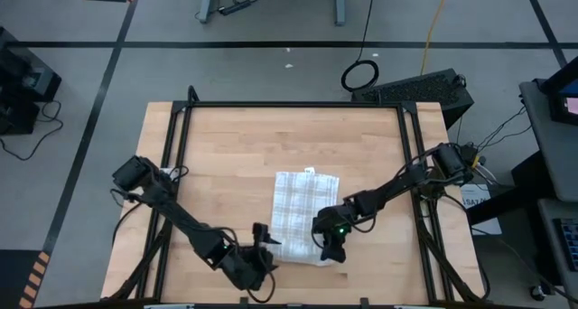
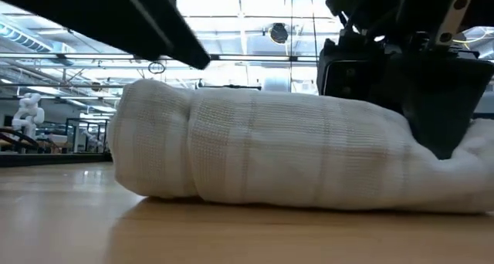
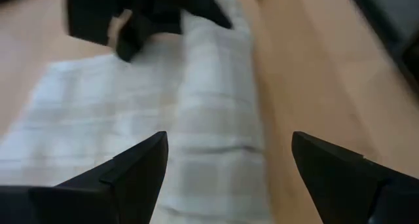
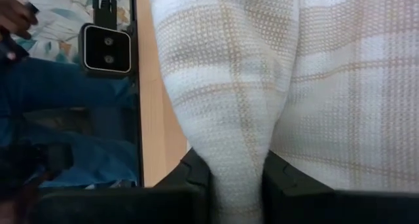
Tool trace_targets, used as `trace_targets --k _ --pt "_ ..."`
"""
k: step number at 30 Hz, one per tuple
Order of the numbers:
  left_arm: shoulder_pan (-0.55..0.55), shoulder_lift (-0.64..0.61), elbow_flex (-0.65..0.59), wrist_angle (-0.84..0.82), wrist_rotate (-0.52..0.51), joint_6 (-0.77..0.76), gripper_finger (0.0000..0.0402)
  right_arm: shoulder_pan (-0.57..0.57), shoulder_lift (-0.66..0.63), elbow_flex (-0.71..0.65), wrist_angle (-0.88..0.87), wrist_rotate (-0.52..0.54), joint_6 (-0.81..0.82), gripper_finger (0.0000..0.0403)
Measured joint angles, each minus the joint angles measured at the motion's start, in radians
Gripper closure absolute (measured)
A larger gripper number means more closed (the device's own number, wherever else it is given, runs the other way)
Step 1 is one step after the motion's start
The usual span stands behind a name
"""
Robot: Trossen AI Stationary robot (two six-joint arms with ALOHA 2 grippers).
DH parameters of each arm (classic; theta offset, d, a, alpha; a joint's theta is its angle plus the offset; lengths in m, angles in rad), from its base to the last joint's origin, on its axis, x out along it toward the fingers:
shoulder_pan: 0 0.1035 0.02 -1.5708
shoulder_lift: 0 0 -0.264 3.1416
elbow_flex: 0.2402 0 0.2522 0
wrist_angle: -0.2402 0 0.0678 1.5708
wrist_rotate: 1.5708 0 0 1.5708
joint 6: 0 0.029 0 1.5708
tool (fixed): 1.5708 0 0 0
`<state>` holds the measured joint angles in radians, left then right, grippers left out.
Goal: Roll towel into tight, uniform cylinder
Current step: Roll the white towel
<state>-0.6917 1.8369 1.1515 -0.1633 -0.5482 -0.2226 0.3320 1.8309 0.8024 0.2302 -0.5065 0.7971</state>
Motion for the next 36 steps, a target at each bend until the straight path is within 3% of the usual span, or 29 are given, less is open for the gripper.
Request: trace_targets --k 4,13,22,31,36 --pt "0.020 0.025 0.003 0.099 -0.031 0.076 0.0073 -0.025 0.000 0.000 0.004 -0.024 0.003 0.0353" --pt "0.048 0.089 0.001 0.059 0.024 0.075 0.0073 -0.075 0.000 0.000 0.006 -0.077 -0.021 0.0353" --pt "0.069 0.121 0.001 0.069 -0.020 0.081 0.0073 -0.085 0.001 0.000 0.010 -0.102 -0.038 0.0353" --pt "0.110 0.149 0.002 0.065 0.074 0.062 0.0073 -0.084 0.001 0.000 0.011 -0.115 -0.056 0.0353" --pt "0.144 0.152 0.002 0.051 0.123 -0.043 0.0089 -0.084 0.001 0.000 0.005 -0.119 -0.073 0.0353"
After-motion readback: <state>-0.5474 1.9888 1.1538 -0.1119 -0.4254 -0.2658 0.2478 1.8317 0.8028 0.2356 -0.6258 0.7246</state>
